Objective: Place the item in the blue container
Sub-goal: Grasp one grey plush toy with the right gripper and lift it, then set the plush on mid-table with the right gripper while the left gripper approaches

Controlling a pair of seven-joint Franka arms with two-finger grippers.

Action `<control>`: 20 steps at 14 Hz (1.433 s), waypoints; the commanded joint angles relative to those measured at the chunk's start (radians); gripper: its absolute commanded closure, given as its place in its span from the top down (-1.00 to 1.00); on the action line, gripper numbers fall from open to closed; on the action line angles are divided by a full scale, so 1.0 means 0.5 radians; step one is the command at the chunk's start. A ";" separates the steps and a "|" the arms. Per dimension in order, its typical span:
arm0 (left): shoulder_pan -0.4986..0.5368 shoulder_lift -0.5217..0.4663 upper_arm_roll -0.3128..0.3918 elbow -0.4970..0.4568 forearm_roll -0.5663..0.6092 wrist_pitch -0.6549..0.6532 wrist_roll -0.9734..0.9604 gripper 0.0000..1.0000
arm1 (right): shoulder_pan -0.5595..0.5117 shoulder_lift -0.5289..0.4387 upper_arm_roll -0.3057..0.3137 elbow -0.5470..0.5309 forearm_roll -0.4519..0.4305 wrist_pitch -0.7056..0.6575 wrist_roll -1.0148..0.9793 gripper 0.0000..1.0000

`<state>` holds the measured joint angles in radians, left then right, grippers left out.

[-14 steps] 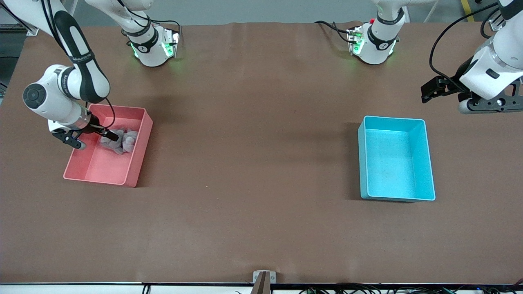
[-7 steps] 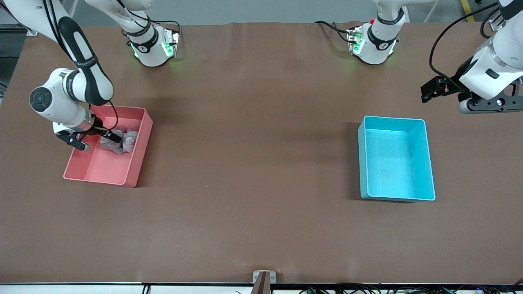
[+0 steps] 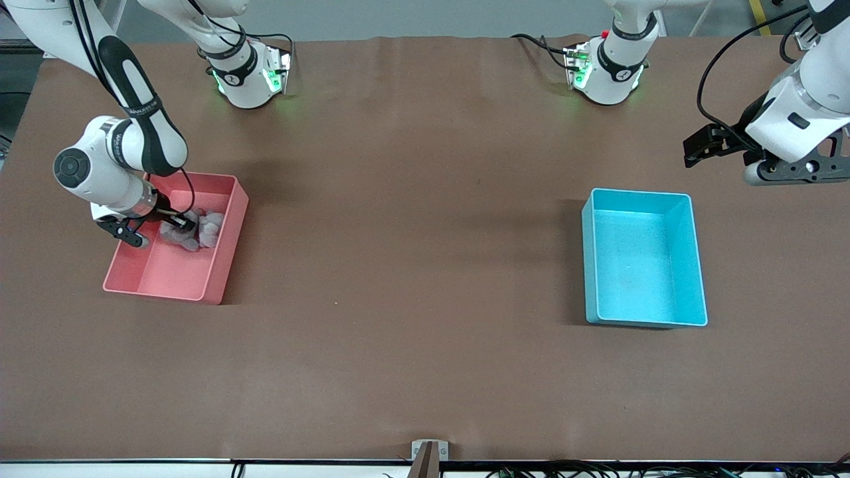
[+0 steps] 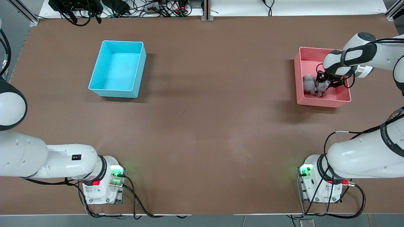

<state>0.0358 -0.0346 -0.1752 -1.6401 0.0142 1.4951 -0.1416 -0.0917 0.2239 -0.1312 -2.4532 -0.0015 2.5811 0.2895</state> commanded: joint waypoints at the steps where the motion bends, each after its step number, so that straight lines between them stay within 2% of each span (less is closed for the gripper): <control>1: 0.002 -0.035 0.001 -0.046 -0.010 0.022 0.029 1.00 | 0.002 -0.030 0.002 0.050 0.009 -0.087 0.013 -0.99; 3: 0.002 -0.035 0.001 -0.046 -0.010 0.038 0.029 1.00 | 0.027 -0.104 0.002 0.260 0.009 -0.500 0.031 -0.99; 7: 0.002 -0.023 0.001 -0.058 -0.010 0.099 0.029 1.00 | 0.219 -0.101 0.005 1.051 0.006 -1.604 0.362 -0.99; 9: -0.001 -0.014 0.001 -0.064 -0.010 0.142 0.029 1.00 | 0.367 -0.098 0.011 1.282 0.015 -1.878 0.622 -0.99; 12: -0.007 0.032 -0.002 -0.064 -0.010 0.212 0.026 1.00 | 0.597 -0.110 0.017 1.341 0.275 -1.919 1.030 -0.99; 14: -0.004 0.054 -0.024 -0.067 -0.010 0.255 0.026 1.00 | 0.820 -0.101 0.020 1.354 0.377 -1.831 1.349 -0.99; 17: -0.007 0.081 -0.024 -0.064 -0.010 0.289 0.026 1.00 | 1.136 -0.080 0.020 1.351 0.448 -1.543 1.840 -0.99; 20: -0.007 0.115 -0.030 -0.067 -0.010 0.323 0.026 1.00 | 1.407 0.082 0.023 1.351 0.448 -1.172 2.248 -0.99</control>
<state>0.0305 0.0212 -0.1869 -1.6676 0.0142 1.6358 -0.1416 0.5447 0.2053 -0.1082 -1.7901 0.2090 1.9100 1.3087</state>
